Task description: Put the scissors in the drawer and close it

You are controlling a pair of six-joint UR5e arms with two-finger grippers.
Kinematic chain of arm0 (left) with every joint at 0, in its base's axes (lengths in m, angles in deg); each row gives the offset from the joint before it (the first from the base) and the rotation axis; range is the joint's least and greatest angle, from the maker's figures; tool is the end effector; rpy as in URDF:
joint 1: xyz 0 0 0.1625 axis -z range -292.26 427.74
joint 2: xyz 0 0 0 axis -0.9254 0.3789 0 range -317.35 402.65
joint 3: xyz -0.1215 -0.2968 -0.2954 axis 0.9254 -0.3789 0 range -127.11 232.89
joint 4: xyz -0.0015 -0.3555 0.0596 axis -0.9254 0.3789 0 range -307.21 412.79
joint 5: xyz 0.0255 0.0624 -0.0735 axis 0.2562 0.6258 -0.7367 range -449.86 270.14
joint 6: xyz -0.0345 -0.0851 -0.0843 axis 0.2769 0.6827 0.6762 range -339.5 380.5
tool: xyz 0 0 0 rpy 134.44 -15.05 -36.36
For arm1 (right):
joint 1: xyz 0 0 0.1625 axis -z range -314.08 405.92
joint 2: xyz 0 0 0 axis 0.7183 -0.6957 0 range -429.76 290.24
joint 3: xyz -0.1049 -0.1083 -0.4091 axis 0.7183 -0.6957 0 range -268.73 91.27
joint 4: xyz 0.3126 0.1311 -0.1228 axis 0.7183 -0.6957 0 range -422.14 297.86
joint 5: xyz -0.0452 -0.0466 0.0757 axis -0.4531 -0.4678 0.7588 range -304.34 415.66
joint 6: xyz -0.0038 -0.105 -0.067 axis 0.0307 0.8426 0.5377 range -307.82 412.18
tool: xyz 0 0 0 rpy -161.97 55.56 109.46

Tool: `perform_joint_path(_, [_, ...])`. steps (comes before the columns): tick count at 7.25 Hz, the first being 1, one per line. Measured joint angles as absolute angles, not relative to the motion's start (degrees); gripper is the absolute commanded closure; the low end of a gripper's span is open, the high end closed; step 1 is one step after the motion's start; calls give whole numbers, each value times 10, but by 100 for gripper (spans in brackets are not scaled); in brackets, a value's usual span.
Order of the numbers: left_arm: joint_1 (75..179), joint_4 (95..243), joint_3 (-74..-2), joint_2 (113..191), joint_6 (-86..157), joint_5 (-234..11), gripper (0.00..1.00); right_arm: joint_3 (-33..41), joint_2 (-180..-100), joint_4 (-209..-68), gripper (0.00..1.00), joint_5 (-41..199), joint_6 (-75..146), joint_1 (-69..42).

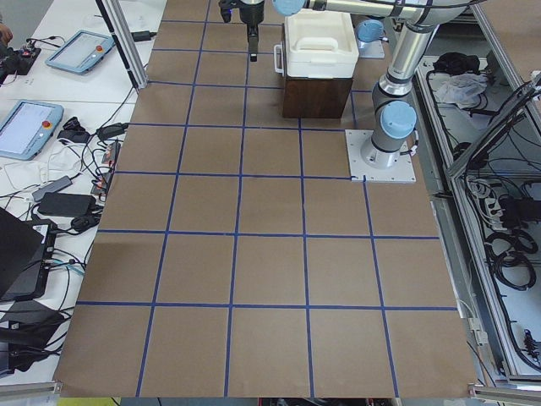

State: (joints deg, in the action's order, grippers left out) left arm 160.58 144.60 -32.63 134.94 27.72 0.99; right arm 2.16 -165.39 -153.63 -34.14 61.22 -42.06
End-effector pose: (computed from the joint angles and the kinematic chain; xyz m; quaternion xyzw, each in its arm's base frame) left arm -0.1538 -0.4456 0.4869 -0.0381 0.9992 -0.0039 0.0071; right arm 0.1194 -0.4082 0.5110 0.0612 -0.9966 0.0541 0.0035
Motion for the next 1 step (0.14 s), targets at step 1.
perform_joint_path(1, [1606,1446,-326,1346,277,12,0,22,-1654,-1536,0,-341,612,-421])
